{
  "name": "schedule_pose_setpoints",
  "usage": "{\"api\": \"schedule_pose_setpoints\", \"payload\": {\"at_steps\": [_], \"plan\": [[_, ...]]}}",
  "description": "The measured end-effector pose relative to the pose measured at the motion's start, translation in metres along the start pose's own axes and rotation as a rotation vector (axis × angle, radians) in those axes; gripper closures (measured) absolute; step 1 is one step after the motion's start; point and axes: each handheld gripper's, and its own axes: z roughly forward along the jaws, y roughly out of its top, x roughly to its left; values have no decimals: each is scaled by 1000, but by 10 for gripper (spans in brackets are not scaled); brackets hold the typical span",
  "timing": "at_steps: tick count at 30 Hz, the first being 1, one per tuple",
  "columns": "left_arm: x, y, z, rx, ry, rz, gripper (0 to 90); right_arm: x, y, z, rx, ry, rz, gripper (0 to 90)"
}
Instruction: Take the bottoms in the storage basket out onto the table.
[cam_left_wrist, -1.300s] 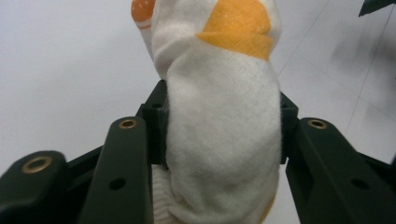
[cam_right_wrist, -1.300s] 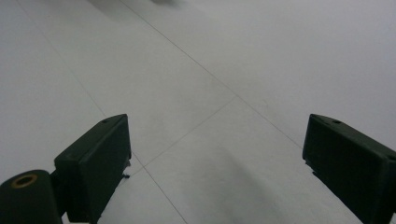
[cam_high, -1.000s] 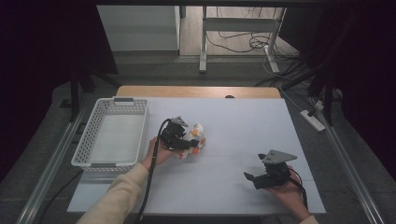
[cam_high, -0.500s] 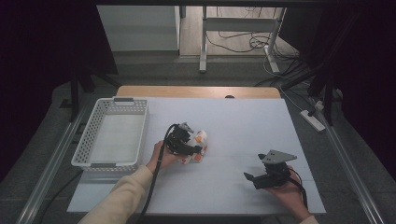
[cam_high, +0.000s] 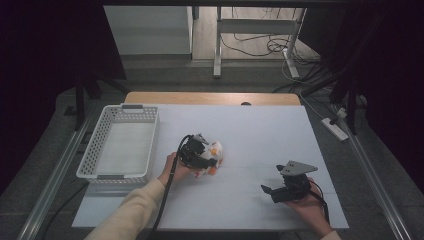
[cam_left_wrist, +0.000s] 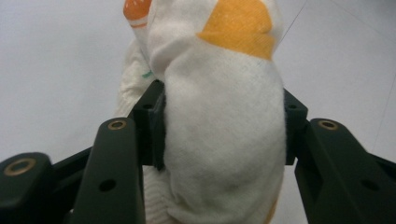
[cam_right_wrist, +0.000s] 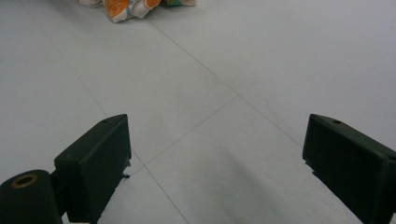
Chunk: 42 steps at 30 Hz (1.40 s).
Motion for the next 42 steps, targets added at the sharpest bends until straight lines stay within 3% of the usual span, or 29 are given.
{"api": "schedule_pose_setpoints", "payload": {"at_steps": [9, 22, 31, 42], "plan": [[-1, 0, 0, -8, 0, -1, 471, 0, 0, 0, 3, -3, -2, 78], [-2, 2, -7, -66, 10, 2, 254, 0, 0, -1, 1, -4, -1, 78], [-5, 4, -24, -138, 50, 20, 209, 0, 0, -2, -1, -6, -4, 78], [-7, 9, -49, -201, 57, 8, 203, 0, 0, -2, -3, -4, -5, 78]]}}
